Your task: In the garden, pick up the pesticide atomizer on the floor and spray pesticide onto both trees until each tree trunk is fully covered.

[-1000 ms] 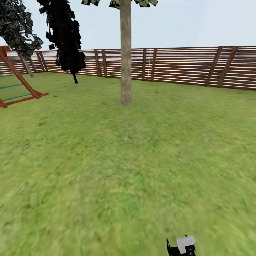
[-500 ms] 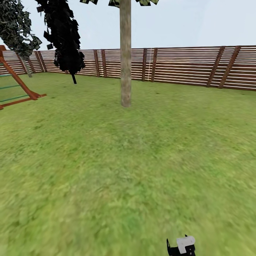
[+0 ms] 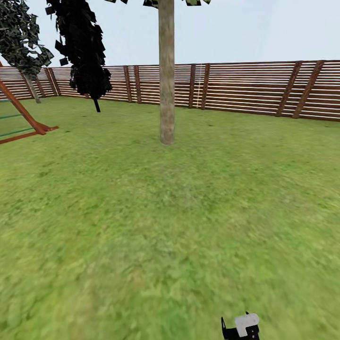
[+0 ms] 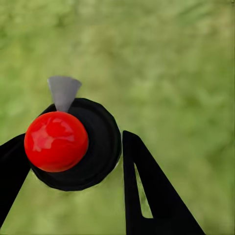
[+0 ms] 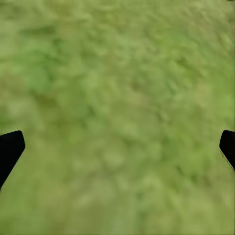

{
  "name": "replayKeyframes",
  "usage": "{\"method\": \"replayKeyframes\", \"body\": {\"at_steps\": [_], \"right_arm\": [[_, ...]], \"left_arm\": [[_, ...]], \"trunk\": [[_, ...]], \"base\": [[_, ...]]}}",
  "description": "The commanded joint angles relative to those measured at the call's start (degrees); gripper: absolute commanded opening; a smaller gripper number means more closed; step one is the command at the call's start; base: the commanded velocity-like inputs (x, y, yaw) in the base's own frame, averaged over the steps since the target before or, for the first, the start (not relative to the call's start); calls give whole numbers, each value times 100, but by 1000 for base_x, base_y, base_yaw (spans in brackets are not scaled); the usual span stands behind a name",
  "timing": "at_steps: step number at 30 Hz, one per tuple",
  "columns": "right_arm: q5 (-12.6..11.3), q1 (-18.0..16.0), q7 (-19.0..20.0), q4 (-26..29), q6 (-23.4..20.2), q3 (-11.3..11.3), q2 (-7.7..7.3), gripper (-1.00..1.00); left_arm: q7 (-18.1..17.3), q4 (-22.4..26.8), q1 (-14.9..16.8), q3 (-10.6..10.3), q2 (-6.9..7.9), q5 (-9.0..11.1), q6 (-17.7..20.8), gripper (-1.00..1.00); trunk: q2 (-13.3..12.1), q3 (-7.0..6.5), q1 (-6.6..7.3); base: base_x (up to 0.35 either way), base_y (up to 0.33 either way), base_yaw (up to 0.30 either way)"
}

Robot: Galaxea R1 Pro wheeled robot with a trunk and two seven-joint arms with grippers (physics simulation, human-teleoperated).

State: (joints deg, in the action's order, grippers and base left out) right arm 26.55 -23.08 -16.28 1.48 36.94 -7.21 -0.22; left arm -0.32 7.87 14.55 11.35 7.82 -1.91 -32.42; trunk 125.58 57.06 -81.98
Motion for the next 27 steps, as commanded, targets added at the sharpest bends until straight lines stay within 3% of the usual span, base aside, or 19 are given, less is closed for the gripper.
{"method": "replayKeyframes", "body": {"at_steps": [1,27], "right_arm": [[61,-4,-24,-7,15,-44,2,100],[61,-4,-24,-7,15,-44,-2,100]], "left_arm": [[-3,-5,4,25,0,-20,-19,-100],[-3,-59,-5,23,33,-28,-10,-100]], "trunk": [[2,5,-3],[2,5,-3]], "base": [[336,0,0],[337,0,0]]}}
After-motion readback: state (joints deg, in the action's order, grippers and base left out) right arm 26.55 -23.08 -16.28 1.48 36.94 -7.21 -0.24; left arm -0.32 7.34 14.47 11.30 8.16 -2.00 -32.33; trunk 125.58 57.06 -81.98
